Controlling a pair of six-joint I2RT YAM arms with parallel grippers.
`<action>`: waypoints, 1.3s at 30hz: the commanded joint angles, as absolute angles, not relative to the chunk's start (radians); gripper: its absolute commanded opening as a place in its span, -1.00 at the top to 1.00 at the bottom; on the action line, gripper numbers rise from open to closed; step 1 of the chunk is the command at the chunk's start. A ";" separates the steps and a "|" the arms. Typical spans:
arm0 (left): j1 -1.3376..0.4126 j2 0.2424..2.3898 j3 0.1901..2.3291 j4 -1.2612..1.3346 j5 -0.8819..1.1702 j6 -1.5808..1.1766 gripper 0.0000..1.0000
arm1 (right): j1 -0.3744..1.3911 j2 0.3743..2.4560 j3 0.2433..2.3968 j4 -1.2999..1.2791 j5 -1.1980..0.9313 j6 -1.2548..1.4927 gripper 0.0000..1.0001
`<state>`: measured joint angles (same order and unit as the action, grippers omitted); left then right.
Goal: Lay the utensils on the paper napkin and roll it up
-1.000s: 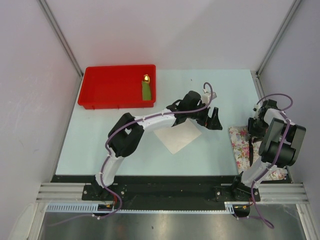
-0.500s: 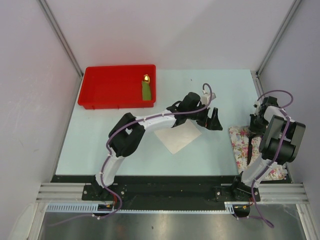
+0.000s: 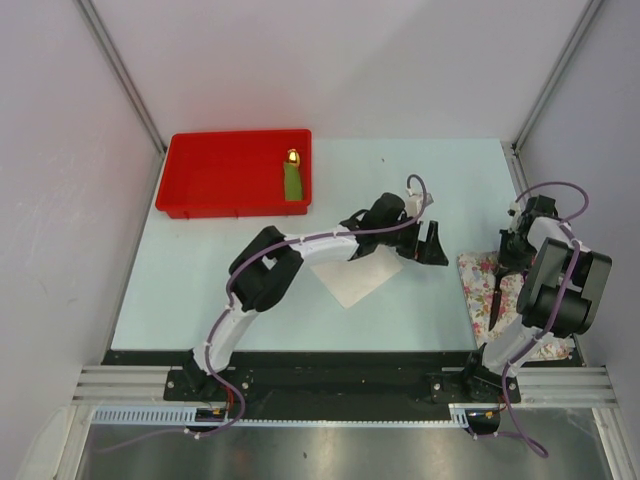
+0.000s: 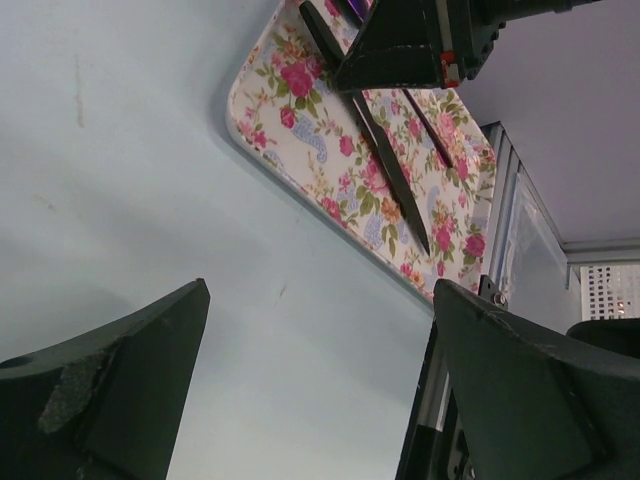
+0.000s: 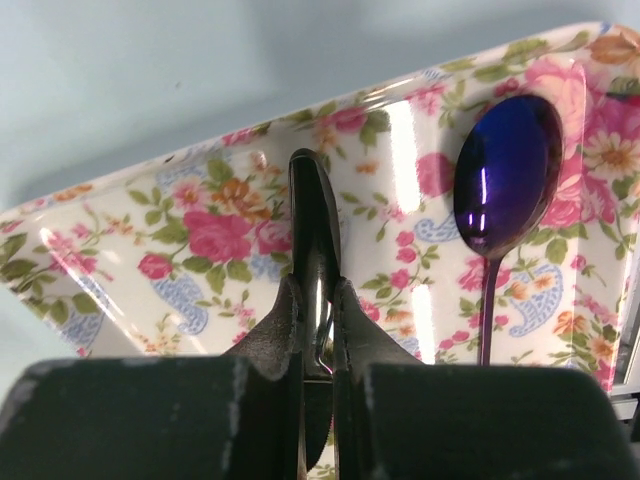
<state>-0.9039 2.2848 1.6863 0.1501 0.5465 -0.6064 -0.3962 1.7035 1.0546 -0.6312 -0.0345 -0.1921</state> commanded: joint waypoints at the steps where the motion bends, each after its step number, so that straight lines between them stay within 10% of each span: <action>1: -0.940 2.345 1.794 0.227 0.572 -0.632 -0.99 | -0.396 1.618 1.051 -0.626 -0.058 -0.173 1.00; 39: -1.022 2.583 2.097 0.393 0.600 -0.765 -0.74 | -0.307 1.480 1.262 -0.805 -0.247 -0.022 1.00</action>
